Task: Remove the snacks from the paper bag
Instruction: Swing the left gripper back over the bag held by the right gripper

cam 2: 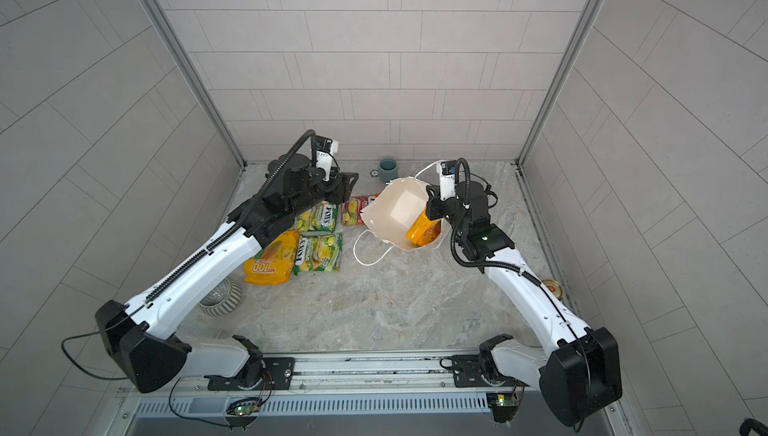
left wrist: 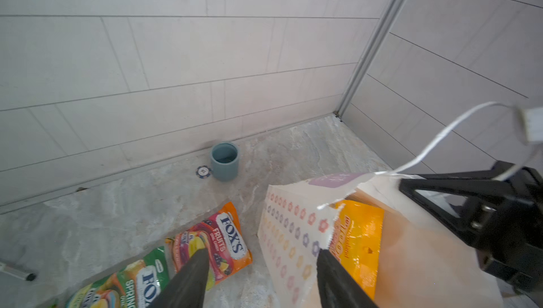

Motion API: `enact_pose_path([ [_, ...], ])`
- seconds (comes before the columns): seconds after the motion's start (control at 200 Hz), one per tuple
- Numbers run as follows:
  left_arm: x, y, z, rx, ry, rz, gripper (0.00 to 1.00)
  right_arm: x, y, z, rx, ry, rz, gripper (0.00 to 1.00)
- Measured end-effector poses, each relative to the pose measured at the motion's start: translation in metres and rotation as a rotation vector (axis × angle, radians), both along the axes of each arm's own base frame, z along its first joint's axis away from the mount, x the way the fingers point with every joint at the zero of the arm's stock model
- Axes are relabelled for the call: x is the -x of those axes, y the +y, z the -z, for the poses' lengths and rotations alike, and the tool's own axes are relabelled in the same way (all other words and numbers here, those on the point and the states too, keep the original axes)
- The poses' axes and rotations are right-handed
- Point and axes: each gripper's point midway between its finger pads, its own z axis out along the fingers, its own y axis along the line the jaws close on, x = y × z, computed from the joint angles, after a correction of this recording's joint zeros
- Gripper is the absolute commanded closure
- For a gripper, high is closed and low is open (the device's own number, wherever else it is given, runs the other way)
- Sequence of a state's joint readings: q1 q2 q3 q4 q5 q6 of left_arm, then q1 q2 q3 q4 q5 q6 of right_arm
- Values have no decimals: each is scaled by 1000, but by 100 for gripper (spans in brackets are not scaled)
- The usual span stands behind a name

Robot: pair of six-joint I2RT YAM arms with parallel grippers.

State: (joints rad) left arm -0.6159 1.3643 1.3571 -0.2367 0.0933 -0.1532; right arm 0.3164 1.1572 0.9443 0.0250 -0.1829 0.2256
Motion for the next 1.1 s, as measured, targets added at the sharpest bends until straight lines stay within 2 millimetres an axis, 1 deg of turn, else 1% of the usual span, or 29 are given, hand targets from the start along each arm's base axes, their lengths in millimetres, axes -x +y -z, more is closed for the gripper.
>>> enact_pose_path([
  [0.045,14,-16,10,-14,11,63,38,3,3,2,3,9,-3,100],
  [0.125,45,-46,28,-38,38,183,38,9,6,3,0,19,-8,100],
  [0.235,83,-79,43,-57,63,312,38,21,8,0,-2,21,-7,100],
  [0.29,97,-90,47,-61,70,357,38,27,6,-2,1,20,0,100],
  [0.34,103,-99,49,-58,74,383,38,31,3,-5,1,15,8,100],
  [0.435,101,-109,61,-63,101,393,38,37,1,-5,-16,12,14,100],
  [0.57,91,-128,90,-93,156,393,38,40,7,1,-39,24,-6,100],
  [0.65,84,-138,109,-109,198,385,35,41,10,4,-54,27,-11,100],
  [0.701,81,-143,116,-110,221,379,32,41,11,5,-64,26,-13,100],
  [0.756,79,-148,125,-109,249,366,31,41,11,4,-71,23,-10,100],
  [0.916,74,-153,140,-94,318,314,31,40,8,2,-86,9,10,100],
  [1.101,69,-156,146,-83,367,250,31,40,7,3,-114,0,19,100],
])
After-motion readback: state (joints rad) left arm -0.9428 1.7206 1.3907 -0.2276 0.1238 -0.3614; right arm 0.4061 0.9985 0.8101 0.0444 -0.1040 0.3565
